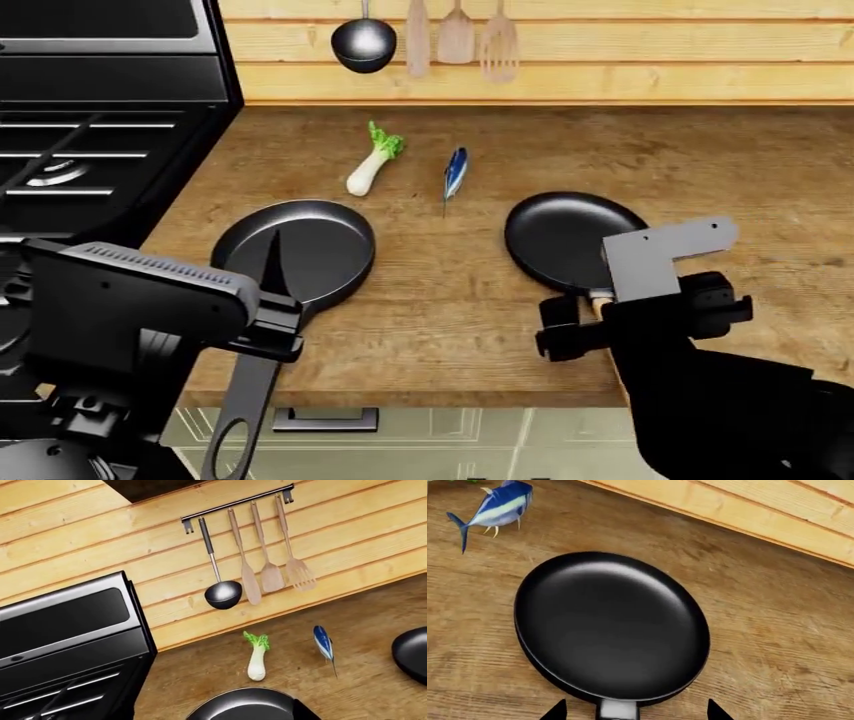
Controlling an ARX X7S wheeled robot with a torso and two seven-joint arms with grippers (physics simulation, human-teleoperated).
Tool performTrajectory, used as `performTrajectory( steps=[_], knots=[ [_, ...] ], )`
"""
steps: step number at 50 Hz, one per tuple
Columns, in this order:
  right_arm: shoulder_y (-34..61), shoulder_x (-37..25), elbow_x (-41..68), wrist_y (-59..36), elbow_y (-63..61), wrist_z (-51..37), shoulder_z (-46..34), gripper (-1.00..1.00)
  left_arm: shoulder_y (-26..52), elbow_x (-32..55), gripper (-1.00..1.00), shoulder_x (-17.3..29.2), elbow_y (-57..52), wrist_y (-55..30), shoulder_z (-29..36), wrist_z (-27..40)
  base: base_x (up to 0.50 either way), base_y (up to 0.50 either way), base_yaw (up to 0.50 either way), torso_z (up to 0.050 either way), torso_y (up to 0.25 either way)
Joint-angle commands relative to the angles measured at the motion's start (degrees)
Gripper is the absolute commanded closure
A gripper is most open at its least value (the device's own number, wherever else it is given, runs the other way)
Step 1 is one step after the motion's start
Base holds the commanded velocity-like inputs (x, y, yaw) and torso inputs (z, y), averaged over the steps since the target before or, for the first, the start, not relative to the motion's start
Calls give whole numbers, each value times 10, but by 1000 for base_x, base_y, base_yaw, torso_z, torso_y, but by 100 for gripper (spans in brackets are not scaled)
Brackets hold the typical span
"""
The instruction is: Place both pans onto different burners. Then place the celery and the fish on different pans.
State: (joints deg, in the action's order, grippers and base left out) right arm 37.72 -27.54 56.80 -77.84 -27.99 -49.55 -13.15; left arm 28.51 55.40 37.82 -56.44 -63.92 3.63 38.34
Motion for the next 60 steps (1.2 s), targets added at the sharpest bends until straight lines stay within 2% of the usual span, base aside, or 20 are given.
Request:
performTrajectory(
  steps=[1, 14, 39, 40, 60],
  knots=[
    [-11, 6, -27, 29, 77, 22, -33, -100, -3, -7, -100, 4, 8, 15, 12, -3, 0, 0, 0, 0, 0],
    [-18, 13, -7, 21, 69, 14, -32, -100, -5, -2, -100, 9, 8, 26, 11, -3, 0, 0, 0, 0, 0],
    [-62, 2, -23, 81, 126, 53, -34, -100, -7, -9, -100, 14, 16, 41, 26, 0, 2, 0, 0, 0, 0],
    [-65, 3, -22, 84, 129, 55, -32, 100, -6, -9, -100, 14, 16, 41, 27, 1, 0, 0, 0, 0, 0],
    [-87, -3, 28, 84, 93, 52, 6, 100, -4, -10, -100, 16, 19, 48, 38, 6, 1, -1, 0, 0, 0]
  ],
)
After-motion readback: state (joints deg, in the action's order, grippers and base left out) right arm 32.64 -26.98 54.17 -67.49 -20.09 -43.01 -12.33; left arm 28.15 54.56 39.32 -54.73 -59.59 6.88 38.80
